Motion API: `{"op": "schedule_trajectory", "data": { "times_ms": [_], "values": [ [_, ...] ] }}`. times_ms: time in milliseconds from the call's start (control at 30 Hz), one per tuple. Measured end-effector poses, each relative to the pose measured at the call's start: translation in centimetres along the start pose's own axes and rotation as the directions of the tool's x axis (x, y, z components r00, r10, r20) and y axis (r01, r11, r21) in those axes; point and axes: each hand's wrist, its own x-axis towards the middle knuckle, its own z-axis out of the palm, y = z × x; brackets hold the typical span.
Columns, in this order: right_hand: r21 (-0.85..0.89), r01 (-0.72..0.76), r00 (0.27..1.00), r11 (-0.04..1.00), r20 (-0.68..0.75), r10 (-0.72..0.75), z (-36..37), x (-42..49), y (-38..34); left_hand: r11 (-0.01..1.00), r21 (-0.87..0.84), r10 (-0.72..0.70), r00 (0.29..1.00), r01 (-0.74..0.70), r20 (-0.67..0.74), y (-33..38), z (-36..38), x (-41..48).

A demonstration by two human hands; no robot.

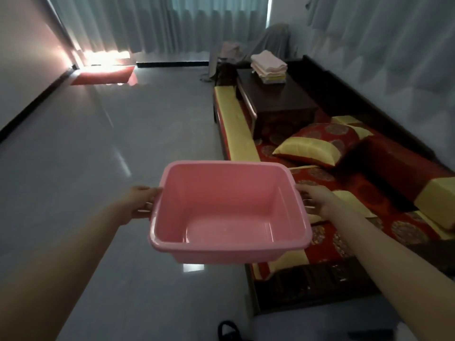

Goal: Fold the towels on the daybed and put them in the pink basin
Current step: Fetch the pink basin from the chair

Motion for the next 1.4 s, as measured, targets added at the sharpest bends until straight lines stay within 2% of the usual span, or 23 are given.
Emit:
{"op": "schedule_trajectory", "data": {
  "times_ms": [167, 333, 567, 800, 1000, 1200, 1400],
  "values": [
    [-0.030, 0.000, 0.998, 1.000, 0.064, 0.002, 6.8, 5.9, -4.1, 0.998, -0.042, -0.051, 0.997, 0.048, -0.058, 0.0, -4.2, 5.9],
    [-0.011, -0.012, 0.995, 1.000, 0.094, 0.013, 12.3, 13.9, -10.5, 0.999, -0.033, -0.045, 0.997, 0.043, -0.070, 4.3, -7.5, 15.3],
    [0.027, 0.004, 0.999, 1.000, 0.051, -0.006, 18.6, 23.1, -21.0, 1.000, -0.019, -0.010, 0.999, 0.010, -0.033, 12.7, -12.4, 27.5],
    [-0.015, 0.040, 0.999, 0.999, 0.029, -0.040, 26.1, 31.4, -29.6, 1.000, -0.006, 0.020, 1.000, -0.020, -0.006, 19.0, -18.5, 40.5],
    [0.077, 0.009, 0.997, 0.997, -0.075, -0.003, 32.7, 40.2, -35.2, 0.996, 0.079, 0.028, 0.997, -0.034, 0.077, 26.1, -22.9, 54.2],
    [0.181, -0.047, 0.979, 0.982, -0.188, 0.082, 34.2, 45.0, -39.0, 0.980, 0.175, 0.061, 0.982, -0.092, 0.177, 34.4, -22.5, 64.9],
    [0.318, -0.056, 0.937, 0.947, -0.311, 0.160, 31.2, 51.4, -42.5, 0.951, 0.253, 0.096, 0.947, -0.178, 0.306, 43.6, -16.0, 75.3]
  ]
}}
